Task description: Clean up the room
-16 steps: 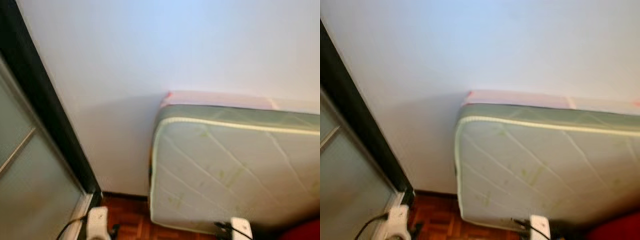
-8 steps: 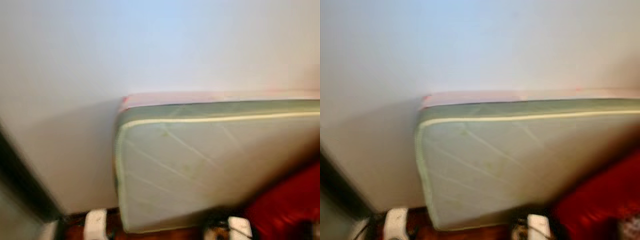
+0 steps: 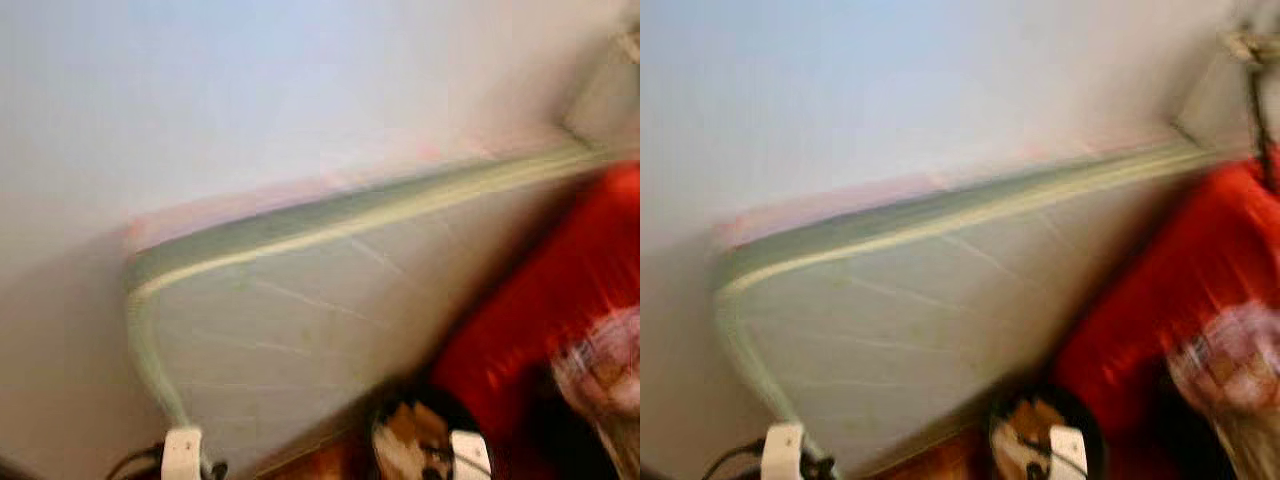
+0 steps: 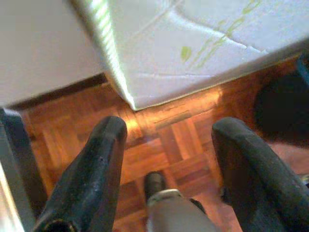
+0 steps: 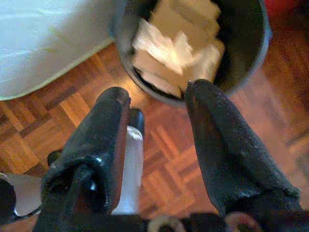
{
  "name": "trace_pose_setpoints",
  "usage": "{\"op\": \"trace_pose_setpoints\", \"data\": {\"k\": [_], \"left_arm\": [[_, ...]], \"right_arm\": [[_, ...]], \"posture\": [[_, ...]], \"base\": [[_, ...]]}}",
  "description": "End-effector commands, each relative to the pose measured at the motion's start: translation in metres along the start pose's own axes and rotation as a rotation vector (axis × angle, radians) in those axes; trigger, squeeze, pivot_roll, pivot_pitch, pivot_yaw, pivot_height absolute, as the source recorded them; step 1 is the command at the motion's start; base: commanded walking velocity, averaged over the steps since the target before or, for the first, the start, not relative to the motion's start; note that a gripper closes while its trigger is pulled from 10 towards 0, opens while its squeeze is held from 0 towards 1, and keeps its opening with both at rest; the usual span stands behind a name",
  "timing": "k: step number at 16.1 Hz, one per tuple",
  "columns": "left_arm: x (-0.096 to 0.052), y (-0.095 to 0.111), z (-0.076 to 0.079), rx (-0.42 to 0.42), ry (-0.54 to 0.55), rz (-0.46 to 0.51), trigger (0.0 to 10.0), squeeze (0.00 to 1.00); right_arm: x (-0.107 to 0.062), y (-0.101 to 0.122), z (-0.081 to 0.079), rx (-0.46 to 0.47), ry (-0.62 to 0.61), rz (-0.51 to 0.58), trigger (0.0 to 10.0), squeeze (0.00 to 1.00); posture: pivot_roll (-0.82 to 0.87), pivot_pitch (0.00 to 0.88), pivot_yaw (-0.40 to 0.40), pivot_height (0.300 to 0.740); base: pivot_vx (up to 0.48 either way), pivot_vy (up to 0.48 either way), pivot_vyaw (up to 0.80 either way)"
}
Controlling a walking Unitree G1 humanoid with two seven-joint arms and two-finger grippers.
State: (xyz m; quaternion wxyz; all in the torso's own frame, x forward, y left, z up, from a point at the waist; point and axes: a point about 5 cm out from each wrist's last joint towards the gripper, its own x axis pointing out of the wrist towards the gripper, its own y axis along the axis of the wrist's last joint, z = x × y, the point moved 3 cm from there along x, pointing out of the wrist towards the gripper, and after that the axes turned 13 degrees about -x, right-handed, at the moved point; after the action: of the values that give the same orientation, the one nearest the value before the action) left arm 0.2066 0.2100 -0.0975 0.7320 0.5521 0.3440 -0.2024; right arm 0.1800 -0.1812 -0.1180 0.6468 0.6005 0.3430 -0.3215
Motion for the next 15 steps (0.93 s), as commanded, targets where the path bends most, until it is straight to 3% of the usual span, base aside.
{"op": "trace_pose_setpoints", "data": {"k": [1, 6, 9, 12, 15], "left_arm": [[0.0004, -0.0063, -0.0084, -0.016, 0.02, -0.104, 10.0, 0.0], [0.0003, -0.0053, -0.0098, 0.008, 0.015, -0.107, 10.0, 0.0], [0.0008, -0.0028, -0.0096, 0.034, 0.012, -0.098, 10.0, 0.0], [0.001, -0.0021, -0.0089, 0.036, 0.014, -0.092, 10.0, 0.0], [0.0012, -0.0021, -0.0088, 0.035, 0.021, -0.093, 10.0, 0.0]], "right_arm": [[-0.0004, 0.0195, 0.0295, 0.004, 0.086, -0.012, 10.0, 0.0], [-0.0001, 0.0202, 0.0282, 0.013, 0.083, -0.003, 10.0, 0.0], [0.0001, 0.0228, 0.0301, 0.076, 0.051, 0.027, 10.0, 0.0], [0.0, 0.0218, 0.0341, 0.056, 0.019, 0.011, 10.0, 0.0], [0.0, 0.0217, 0.035, 0.045, 0.018, 0.004, 10.0, 0.0]], "posture": [[0.14, 0.0, -0.121, 0.74], [0.14, 0.0, -0.118, 0.74], [0.14, 0.0, -0.125, 0.74], [0.14, 0.0, -0.131, 0.74], [0.14, 0.0, -0.133, 0.74]], "base": [[0.0, 0.0, -0.71], [0.0, 0.0, -0.65], [0.0, 0.0, 0.0], [0.0, -0.259, 0.0], [0.0, -0.249, -0.62]]}}
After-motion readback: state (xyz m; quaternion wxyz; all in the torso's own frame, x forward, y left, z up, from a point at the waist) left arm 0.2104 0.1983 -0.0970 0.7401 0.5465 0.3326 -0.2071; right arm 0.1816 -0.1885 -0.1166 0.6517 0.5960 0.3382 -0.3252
